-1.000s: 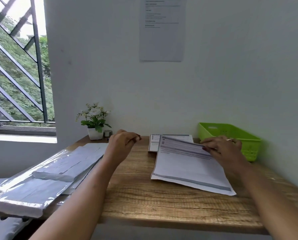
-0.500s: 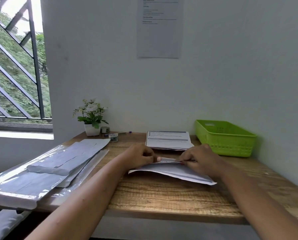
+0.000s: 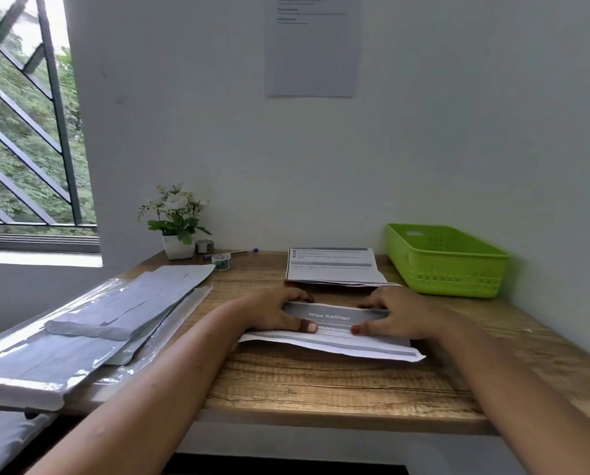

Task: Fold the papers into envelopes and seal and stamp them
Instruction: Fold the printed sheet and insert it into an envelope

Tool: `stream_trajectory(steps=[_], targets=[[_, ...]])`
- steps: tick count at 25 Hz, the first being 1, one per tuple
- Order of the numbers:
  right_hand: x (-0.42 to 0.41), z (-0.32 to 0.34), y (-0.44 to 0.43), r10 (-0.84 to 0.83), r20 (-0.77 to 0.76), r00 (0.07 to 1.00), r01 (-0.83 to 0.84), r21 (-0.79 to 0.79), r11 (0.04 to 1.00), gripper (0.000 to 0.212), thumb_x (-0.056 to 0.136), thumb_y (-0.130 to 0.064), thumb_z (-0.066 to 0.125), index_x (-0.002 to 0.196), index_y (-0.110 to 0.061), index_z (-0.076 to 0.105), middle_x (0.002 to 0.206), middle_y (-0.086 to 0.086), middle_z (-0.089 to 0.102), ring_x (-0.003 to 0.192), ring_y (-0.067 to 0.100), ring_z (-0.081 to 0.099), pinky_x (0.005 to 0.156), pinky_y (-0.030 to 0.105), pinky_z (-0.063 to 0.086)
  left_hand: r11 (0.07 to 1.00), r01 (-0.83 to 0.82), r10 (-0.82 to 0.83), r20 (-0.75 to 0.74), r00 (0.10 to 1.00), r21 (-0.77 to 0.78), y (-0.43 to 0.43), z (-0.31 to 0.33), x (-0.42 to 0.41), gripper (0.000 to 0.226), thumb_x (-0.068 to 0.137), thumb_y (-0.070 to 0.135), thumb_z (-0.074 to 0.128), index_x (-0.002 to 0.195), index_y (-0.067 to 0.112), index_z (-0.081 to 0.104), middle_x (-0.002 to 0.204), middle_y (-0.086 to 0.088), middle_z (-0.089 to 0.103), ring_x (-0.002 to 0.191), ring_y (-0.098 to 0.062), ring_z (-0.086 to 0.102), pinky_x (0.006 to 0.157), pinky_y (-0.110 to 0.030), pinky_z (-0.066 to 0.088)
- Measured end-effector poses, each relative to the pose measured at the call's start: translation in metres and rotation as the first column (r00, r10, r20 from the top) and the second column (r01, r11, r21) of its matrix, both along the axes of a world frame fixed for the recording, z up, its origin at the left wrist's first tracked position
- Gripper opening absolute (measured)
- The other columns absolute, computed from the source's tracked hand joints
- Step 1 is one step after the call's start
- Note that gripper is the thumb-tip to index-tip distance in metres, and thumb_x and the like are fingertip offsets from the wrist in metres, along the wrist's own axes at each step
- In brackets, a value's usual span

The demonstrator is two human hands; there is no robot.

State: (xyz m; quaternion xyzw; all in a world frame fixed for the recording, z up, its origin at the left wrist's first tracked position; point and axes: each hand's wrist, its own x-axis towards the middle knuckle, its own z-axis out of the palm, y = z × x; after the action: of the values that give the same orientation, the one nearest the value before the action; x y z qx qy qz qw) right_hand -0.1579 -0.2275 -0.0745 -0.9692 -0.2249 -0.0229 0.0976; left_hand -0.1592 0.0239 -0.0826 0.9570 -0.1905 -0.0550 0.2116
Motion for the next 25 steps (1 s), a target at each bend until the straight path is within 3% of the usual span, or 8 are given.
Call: stream_trajectory(steps=[4, 9, 13, 15, 19, 22, 25], targets=[[0.002, 0.004, 0.001, -0.109, -0.028, 0.994, 0.11, 0.028, 0.994, 0.084, 0.061, -0.072, 0.067, 0.127, -0.021, 0.054, 0.13, -0.001, 0.055, 0.115, 0.016, 0.052, 0.097, 0.029, 0.044, 0.999, -0.027, 0.025, 0.047, 0.999, 0.029, 0.0, 0.002, 0.003, 0.076, 0.073, 0.062, 0.066, 0.137, 0.029, 0.042, 0.137, 0.004, 0.044, 0.12, -0.015, 0.044, 0.101, -0.033, 0.037], [-0.001, 0.006, 0.001, -0.185, -0.14, 0.973, 0.188, 0.003, 0.982, 0.088, 0.061, -0.07, 0.069, 0.128, -0.017, 0.048, 0.13, 0.0, 0.053, 0.115, 0.017, 0.052, 0.094, 0.028, 0.043, 0.998, -0.041, 0.038, 0.056, 0.998, 0.05, -0.001, 0.003, 0.005, 0.074, 0.068, 0.064, 0.07, 0.128, 0.027, 0.045, 0.127, 0.004, 0.048, 0.108, -0.014, 0.046, 0.091, -0.031, 0.041], [0.001, 0.008, 0.003, -0.127, -0.175, 0.976, 0.138, 0.051, 0.989, 0.061, 0.06, -0.064, 0.074, 0.101, -0.021, 0.059, 0.1, -0.005, 0.061, 0.093, 0.014, 0.059, 0.075, 0.026, 0.046, 0.987, -0.075, 0.065, 0.075, 0.995, 0.142, 0.001, 0.004, 0.009, 0.086, 0.062, 0.072, 0.067, 0.13, 0.027, 0.041, 0.13, 0.003, 0.04, 0.115, -0.018, 0.039, 0.102, -0.041, 0.038], [0.0, 0.008, 0.004, -0.058, -0.152, 0.987, 0.081, 0.145, 0.986, 0.05, 0.061, -0.055, 0.079, 0.095, -0.024, 0.062, 0.094, -0.009, 0.063, 0.089, 0.013, 0.06, 0.075, 0.026, 0.047, 0.986, -0.078, 0.064, 0.099, 0.993, 0.149, 0.0, 0.004, 0.007, 0.089, 0.06, 0.072, 0.068, 0.131, 0.026, 0.039, 0.13, 0.003, 0.04, 0.117, -0.019, 0.04, 0.104, -0.043, 0.036], [0.005, 0.024, 0.001, 0.044, -0.106, 0.993, -0.006, 0.338, 0.941, 0.028, 0.07, -0.028, 0.082, 0.091, -0.017, 0.067, 0.094, -0.003, 0.07, 0.087, 0.015, 0.065, 0.077, 0.027, 0.052, 0.995, -0.098, 0.099, 0.229, 0.968, -0.016, 0.001, 0.006, 0.005, 0.08, 0.055, 0.066, 0.075, 0.117, 0.028, 0.042, 0.119, 0.004, 0.055, 0.104, -0.018, 0.051, 0.095, -0.041, 0.044], [0.019, 0.049, 0.002, 0.141, -0.053, 0.989, -0.122, 0.266, 0.956, 0.017, 0.074, -0.023, 0.079, 0.085, -0.021, 0.067, 0.09, -0.009, 0.069, 0.085, 0.01, 0.063, 0.077, 0.024, 0.049, 0.984, -0.174, 0.174, 0.396, 0.902, -0.036, 0.007, 0.01, 0.008, 0.062, 0.061, 0.065, 0.072, 0.108, 0.034, 0.045, 0.11, 0.009, 0.061, 0.102, -0.018, 0.053, 0.097, -0.04, 0.037], [0.032, 0.057, 0.008, 0.167, 0.027, 0.986, -0.168, 0.245, 0.955, 0.016, 0.073, -0.024, 0.079, 0.08, -0.028, 0.065, 0.091, -0.006, 0.068, 0.09, 0.012, 0.062, 0.081, 0.03, 0.047, 0.98, -0.198, 0.181, 0.518, 0.836, -0.023, 0.009, 0.016, 0.003, 0.034, 0.073, 0.056, 0.069, 0.092, 0.037, 0.049, 0.093, 0.015, 0.06, 0.095, -0.014, 0.056, 0.093, -0.036, 0.03]])
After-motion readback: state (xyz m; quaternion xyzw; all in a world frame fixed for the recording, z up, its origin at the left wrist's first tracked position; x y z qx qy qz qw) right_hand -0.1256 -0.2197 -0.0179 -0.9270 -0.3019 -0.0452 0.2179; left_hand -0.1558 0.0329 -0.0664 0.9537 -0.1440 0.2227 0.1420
